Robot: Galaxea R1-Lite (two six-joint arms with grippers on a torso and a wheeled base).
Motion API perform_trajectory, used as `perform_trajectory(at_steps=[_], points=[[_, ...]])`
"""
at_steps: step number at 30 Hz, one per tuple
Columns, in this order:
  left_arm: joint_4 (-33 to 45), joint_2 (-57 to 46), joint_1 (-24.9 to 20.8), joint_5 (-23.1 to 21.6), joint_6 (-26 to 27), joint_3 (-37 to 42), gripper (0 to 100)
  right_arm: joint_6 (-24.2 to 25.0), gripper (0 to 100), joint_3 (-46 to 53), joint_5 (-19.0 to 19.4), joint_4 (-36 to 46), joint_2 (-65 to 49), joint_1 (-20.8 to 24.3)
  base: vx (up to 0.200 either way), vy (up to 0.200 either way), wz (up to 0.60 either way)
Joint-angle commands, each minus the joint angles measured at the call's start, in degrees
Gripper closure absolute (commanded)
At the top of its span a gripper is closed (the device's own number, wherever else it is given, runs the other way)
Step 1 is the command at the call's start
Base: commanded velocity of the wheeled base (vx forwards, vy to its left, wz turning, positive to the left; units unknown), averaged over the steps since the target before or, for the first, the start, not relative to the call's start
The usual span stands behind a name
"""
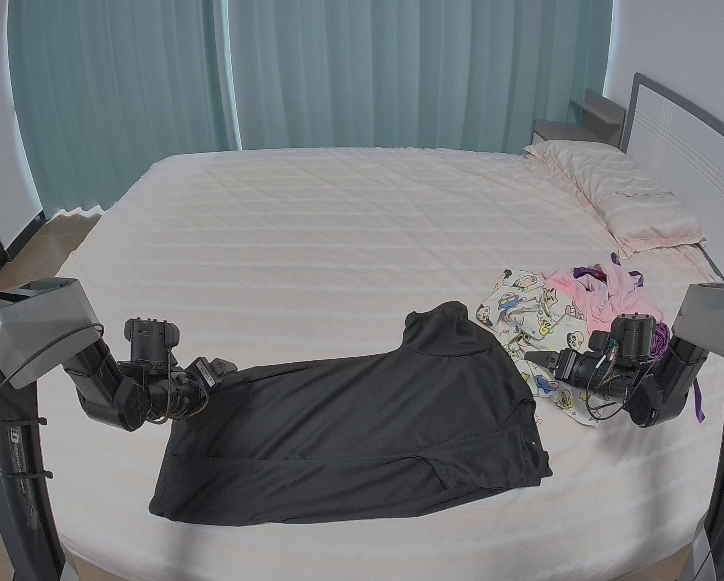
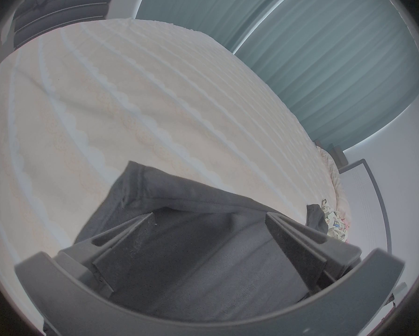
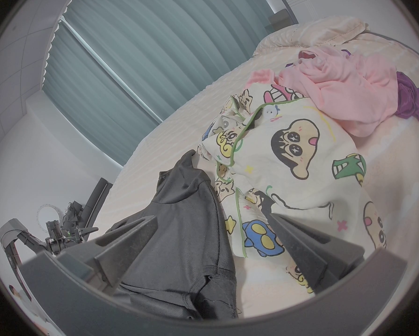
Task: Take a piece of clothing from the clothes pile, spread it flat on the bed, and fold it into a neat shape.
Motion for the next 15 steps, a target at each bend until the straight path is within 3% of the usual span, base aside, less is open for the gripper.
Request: perform_trajectory(at_steps=[1, 15], points=[[-0.04, 0.78, -0.5, 0.16, -0.05, -0.05, 0, 0.0, 0, -0.1, 0.03, -0.07, 0.31, 0.02, 0.0, 0.0, 0.0], [-0.22, 6.05, 0.73, 5.43, -0.4, -8.23, 0, 0.0, 0, -0.1, 0.03, -0.07, 0.48, 0.02, 0.0, 0.0, 0.0]])
